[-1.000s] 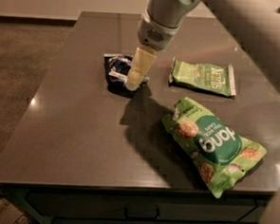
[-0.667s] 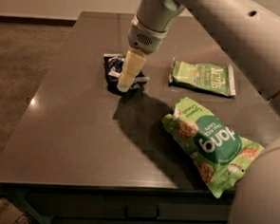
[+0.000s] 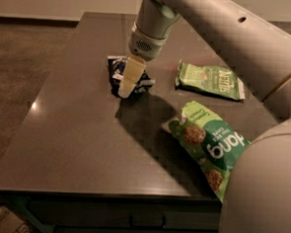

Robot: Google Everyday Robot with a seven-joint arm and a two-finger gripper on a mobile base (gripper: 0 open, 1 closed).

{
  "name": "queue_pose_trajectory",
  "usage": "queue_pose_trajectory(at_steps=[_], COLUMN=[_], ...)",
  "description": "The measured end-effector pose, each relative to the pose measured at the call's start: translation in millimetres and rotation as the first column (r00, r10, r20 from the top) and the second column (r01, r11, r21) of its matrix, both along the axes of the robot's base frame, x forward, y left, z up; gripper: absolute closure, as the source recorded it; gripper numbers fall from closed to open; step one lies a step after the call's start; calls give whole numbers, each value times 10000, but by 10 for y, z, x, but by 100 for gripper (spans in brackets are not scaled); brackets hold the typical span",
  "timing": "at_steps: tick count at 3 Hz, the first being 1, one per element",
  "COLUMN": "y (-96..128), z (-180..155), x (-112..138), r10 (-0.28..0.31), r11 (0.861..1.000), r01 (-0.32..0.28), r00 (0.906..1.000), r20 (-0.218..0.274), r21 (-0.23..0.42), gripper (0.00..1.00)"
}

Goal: Pick blue chip bag

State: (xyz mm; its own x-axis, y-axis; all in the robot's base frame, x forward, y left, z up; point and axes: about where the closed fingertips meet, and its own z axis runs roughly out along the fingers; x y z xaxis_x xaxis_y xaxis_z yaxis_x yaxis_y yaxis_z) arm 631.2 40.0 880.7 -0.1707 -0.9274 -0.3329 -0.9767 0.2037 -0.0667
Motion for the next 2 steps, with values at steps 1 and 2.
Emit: queue_pose_trajectory(at_steps=[1,2], y=[-36,-72], z=[-83,-144], x=[102,168], r10=[-332,-582], r11=[9993,9979], r01=[333,584], r00=[9994,9983], r20=[81,73], r21=[-161,-289], gripper=[0,16])
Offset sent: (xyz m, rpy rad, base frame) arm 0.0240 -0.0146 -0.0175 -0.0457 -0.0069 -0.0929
